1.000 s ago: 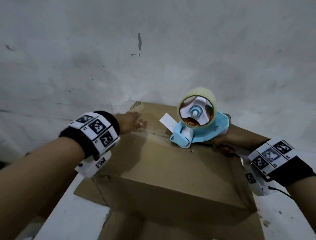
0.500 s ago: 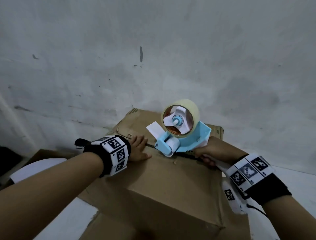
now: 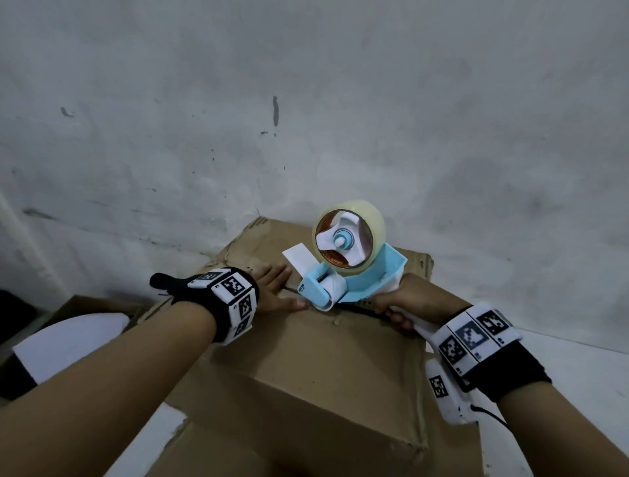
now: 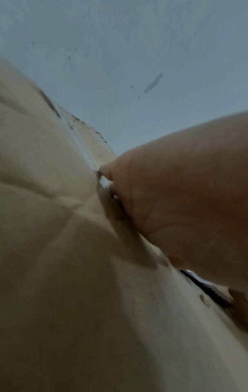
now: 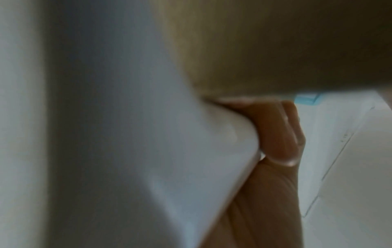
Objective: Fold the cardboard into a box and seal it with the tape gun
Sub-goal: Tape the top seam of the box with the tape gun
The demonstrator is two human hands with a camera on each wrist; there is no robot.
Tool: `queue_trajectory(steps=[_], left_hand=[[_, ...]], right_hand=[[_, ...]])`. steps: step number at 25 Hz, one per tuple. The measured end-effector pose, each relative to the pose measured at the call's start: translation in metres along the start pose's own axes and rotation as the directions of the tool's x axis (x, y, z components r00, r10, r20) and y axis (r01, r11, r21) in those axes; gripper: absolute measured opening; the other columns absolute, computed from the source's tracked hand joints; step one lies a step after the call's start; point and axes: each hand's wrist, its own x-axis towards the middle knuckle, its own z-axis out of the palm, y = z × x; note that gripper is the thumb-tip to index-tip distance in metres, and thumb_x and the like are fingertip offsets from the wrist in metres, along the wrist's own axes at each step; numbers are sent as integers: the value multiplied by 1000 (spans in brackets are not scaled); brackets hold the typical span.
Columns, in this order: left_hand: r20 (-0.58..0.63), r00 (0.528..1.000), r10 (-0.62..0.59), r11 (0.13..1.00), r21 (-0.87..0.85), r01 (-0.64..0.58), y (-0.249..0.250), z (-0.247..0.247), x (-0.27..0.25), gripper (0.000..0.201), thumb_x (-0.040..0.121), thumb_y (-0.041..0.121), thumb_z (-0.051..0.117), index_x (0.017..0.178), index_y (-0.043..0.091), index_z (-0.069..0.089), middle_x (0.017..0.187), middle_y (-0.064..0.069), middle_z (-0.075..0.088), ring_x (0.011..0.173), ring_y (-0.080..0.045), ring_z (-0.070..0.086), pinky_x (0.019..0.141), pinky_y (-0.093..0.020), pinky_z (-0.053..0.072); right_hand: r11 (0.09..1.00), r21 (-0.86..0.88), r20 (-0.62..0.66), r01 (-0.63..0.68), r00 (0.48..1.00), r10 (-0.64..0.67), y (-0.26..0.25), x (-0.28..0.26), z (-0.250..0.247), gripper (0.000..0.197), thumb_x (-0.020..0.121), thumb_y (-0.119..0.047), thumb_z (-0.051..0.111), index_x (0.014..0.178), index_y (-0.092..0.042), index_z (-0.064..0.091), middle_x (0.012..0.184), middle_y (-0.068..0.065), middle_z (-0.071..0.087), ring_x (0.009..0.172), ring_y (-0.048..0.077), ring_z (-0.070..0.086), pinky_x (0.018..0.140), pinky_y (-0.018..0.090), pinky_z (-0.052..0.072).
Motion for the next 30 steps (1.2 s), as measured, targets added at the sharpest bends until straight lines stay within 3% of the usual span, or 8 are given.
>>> queue_trajectory(steps=[6, 10, 13, 16, 22, 30], left_hand=[[51, 996, 72, 996, -61, -69, 11, 1, -30, 76, 89, 61, 27, 147, 23, -6, 157, 2, -12, 145, -20, -12, 118, -42, -4], [-4, 1000, 18, 997, -77, -19, 32, 23, -45, 77, 89, 63, 21, 148, 21, -7, 157, 0, -14, 145, -23, -12, 118, -45, -3], [-173, 984, -45, 994, -103, 28, 47, 38, -45, 54, 98, 41, 11, 148, 22, -1, 158, 1, -7, 145, -19, -9, 117, -45, -4], [-380, 921, -91, 988, -149, 37, 50, 45, -37, 52, 97, 32, 2, 148, 22, 3, 158, 3, 0, 146, -12, -4, 117, -40, -3], [-326, 941, -95, 987, -152, 47, 50, 38, -36, 48, 101, 23, 11, 148, 20, 2, 158, 0, -2, 145, -12, -7, 117, -36, -3], [-251, 958, -136, 983, -154, 99, 54, 40, -29, 48, 100, 26, 9, 147, 24, 3, 158, 4, -1, 145, -8, -4, 118, -38, -7]], right_hand=[[996, 69, 30, -51, 998, 49, -5, -2, -5, 28, 84, 2, 53, 61, -10, 45, 35, -2, 40, 28, 7, 32, 35, 12, 24], [1000, 24, 29, 1, 1000, -1, -3, -7, -4, 29, 81, 4, 54, 58, -11, 43, 34, -3, 38, 28, 8, 30, 36, 12, 23], [996, -31, 69, 79, 995, -77, -3, -10, -3, 26, 78, 4, 59, 62, -13, 48, 42, 0, 39, 33, 9, 31, 36, 14, 24], [989, -58, 146, 132, 982, -123, -1, -10, -5, 22, 78, 4, 58, 67, -12, 50, 46, 3, 37, 37, 11, 30, 35, 16, 24], [986, -57, 280, 159, 950, -137, 3, -3, -16, 26, 84, 5, 51, 65, -13, 47, 42, 0, 34, 32, 8, 31, 37, 15, 24], [973, -124, 431, 193, 894, -122, 2, 6, -34, 24, 86, -4, 55, 65, -13, 48, 43, -2, 42, 36, 9, 40, 39, 19, 34]])
